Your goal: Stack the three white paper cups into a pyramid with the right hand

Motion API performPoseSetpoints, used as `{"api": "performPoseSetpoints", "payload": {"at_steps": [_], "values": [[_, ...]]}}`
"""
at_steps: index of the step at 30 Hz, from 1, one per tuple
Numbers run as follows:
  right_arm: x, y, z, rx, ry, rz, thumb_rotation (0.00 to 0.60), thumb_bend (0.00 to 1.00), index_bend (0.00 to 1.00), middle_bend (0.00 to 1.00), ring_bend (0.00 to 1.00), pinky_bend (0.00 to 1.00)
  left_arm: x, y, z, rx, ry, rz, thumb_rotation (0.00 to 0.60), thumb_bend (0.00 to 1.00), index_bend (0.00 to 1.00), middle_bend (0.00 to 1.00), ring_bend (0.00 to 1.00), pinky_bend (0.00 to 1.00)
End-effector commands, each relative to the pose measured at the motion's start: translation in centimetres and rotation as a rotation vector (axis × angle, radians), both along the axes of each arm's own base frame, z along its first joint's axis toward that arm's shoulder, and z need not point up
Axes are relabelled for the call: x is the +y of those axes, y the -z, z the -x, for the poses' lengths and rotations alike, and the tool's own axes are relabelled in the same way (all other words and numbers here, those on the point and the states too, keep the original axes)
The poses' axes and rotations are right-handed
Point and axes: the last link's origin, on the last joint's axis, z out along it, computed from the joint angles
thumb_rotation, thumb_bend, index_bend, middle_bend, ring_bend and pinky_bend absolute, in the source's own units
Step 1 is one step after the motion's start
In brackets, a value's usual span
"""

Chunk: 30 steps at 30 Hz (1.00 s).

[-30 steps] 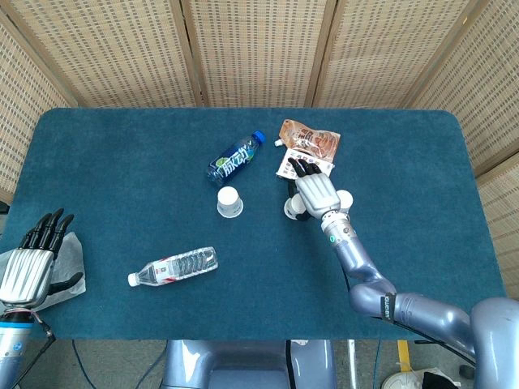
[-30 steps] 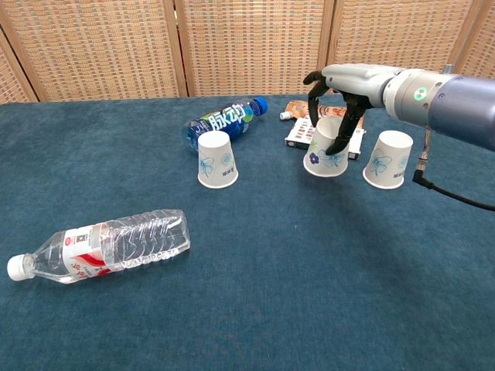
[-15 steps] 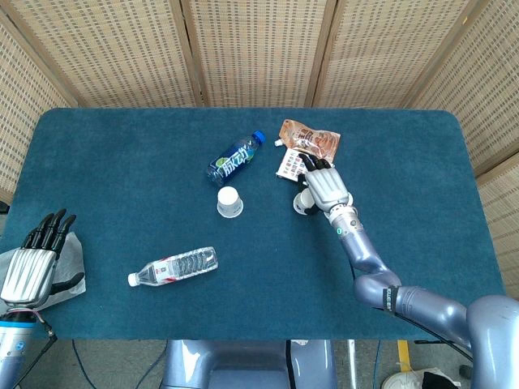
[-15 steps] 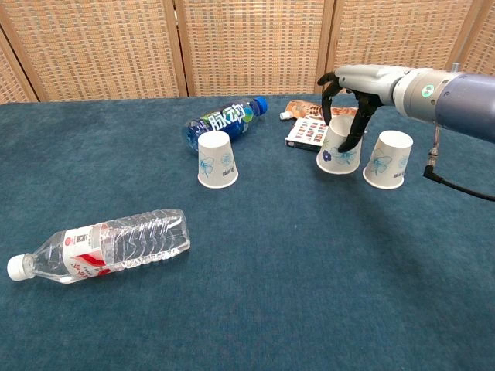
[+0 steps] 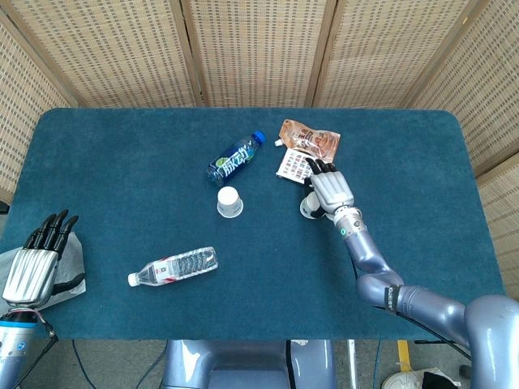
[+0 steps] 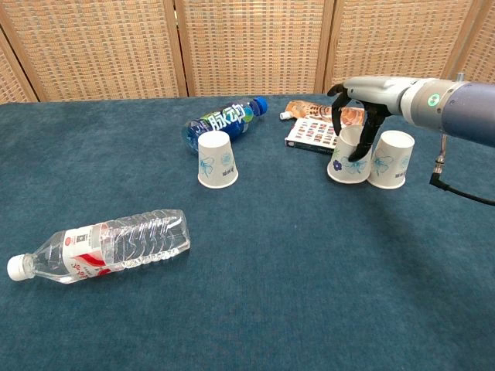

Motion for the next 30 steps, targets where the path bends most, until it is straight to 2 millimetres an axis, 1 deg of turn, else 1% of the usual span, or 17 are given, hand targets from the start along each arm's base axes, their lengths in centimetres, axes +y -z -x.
{"api": "performPoseSetpoints", "payload": {"at_steps": [1,2,4,6,11,18,22,24,28,30], "values": [[0.0,0.1,0.1,0.003,0.001,-0.003,0.6,0.17,0.55,0.07,0.0,0.16,0.0,0.0,0.0,0.0,0.0,0.0,0.6,0.11,0.03,0.0,0.0,0.16],[0.1,0.1,0.1,0.004,0.002,-0.006,0.6,0.17,0.54,0.06,0.0,0.15,0.0,0.0,0.0,-0.001,0.0,-0.001,0.6,0.11,0.03,0.0,0.0,0.16],[0.1,0.2,0.2,0.008,0.002,-0.012,0.6,0.17,0.47,0.02,0.0,0.14,0.0,0.0,0.0,-0.002,-0.001,0.0,0.6,0.11,0.03,0.0,0.0,0.16],[0.3,0.2,0.2,0.013,0.003,-0.023,0.6,0.17,0.38,0.0,0.0,0.13,0.0,0.0,0.0,-0.002,0.001,0.001,0.6,0.11,0.03,0.0,0.0,0.16],[0.6,0.2,0.1,0.013,0.003,-0.031,0.6,0.17,0.29,0.0,0.0,0.11,-0.1,0.0,-0.1,-0.004,0.004,0.002,0.6,0.11,0.03,0.0,0.0,0.16],[1.2,-0.4,-0.1,0.008,-0.004,-0.022,0.6,0.17,0.27,0.0,0.0,0.11,-0.2,-0.2,-0.2,-0.011,0.009,0.0,0.6,0.11,0.03,0.0,0.0,0.16],[2.2,-1.2,-0.5,-0.005,-0.022,-0.011,0.6,0.17,0.26,0.0,0.0,0.11,-0.2,-0.3,-0.1,-0.015,0.008,0.002,0.6,0.11,0.03,0.0,0.0,0.16],[3.2,-2.2,-1.5,-0.027,-0.053,0.007,0.6,0.17,0.26,0.0,0.0,0.11,-0.2,-0.3,-0.1,-0.02,0.009,0.007,0.6,0.11,0.03,0.0,0.0,0.16],[3.9,-3.0,-2.7,-0.025,-0.081,0.02,0.6,0.17,0.26,0.0,0.0,0.11,-0.2,-0.4,-0.2,-0.025,0.013,0.009,0.6,0.11,0.03,0.0,0.0,0.16],[4.3,-3.4,-4.2,-0.041,-0.111,0.026,0.6,0.17,0.26,0.0,0.0,0.11,-0.2,-0.4,-0.2,-0.033,0.017,0.01,0.6,0.11,0.03,0.0,0.0,0.16]]}}
